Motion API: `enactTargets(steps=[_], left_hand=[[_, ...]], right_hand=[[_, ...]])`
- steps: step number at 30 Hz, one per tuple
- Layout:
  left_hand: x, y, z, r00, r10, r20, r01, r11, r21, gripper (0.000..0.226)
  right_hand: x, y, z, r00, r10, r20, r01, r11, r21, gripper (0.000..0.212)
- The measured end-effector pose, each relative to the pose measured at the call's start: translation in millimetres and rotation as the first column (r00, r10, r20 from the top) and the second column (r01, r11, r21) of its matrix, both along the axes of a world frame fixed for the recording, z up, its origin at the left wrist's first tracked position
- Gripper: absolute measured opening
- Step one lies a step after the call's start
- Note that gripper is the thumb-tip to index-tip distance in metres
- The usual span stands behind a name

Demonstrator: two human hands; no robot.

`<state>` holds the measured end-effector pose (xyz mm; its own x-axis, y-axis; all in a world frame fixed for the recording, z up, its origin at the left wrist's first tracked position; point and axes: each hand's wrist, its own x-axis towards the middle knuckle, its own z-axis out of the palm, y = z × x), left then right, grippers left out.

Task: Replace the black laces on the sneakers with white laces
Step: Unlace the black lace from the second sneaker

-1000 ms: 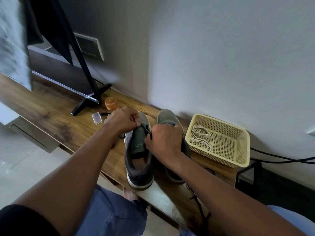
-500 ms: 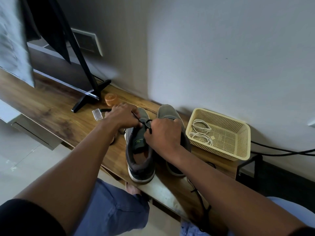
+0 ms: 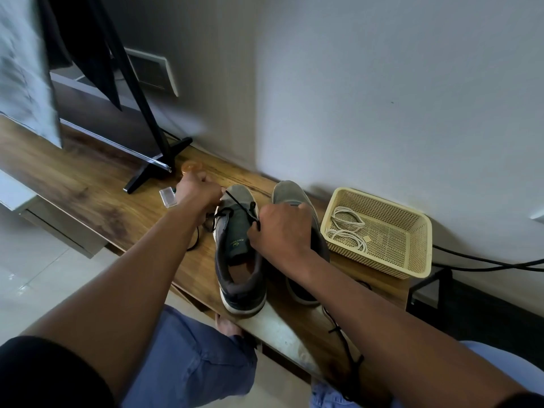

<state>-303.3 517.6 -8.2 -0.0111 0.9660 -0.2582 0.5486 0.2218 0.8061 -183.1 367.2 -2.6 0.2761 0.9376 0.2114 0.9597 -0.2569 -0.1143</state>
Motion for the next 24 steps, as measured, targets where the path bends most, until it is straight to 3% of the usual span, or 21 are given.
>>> enactTargets(steps=[2,4,5,9,11,12,14,15,20,24], left_hand=[[-1,0,2,0.984,0.094,0.153,-0.083,0.994,-0.076,0.015],[-2,-1,3,0.953,0.166,0.252,-0.131,0.980,-0.149,0.038],[-2,-2,4,0.938,0.186,0.294,-0.136,0.974,-0.182,0.039],[-5,1,1,0.908,0.243,0.340,-0.128,0.936,-0.327,0.038],[-8,0,-1,0.966,0.138,0.219,-0.090,0.972,-0.217,0.042],[-11,1,0,0.998,0.038,0.045,-0.033,0.995,-0.095,0.046],[-14,0,3,0.927,-0.163,-0.339,0.207,0.974,0.097,0.051],[-12,0,4,0.863,-0.244,-0.442,0.327,0.938,0.120,0.050],[-1,-5,6,0.630,-0.563,-0.534,0.692,0.720,0.057,0.045],[1,-9,7,0.645,-0.556,-0.523,0.672,0.740,0.042,0.033]], right_hand=[[-1,0,0,1.000,0.000,0.005,0.000,1.000,0.007,0.048],[-2,0,0,1.000,0.002,0.002,-0.002,1.000,0.018,0.048],[-2,1,-1,1.000,0.003,0.001,-0.003,1.000,0.019,0.048],[-4,0,-2,1.000,0.005,0.002,-0.006,1.000,0.021,0.049],[-5,-2,-2,1.000,0.004,-0.006,-0.004,1.000,0.024,0.048],[-5,-3,-2,1.000,0.002,-0.010,-0.002,1.000,0.026,0.048],[-4,-2,-2,1.000,-0.004,-0.005,0.004,1.000,0.030,0.048],[-4,-2,-1,1.000,-0.008,0.001,0.008,0.999,0.033,0.049],[-6,-2,-2,1.000,-0.013,0.003,0.012,0.999,0.047,0.056],[-3,-2,-2,1.000,-0.005,0.003,0.005,0.998,0.058,0.055]])
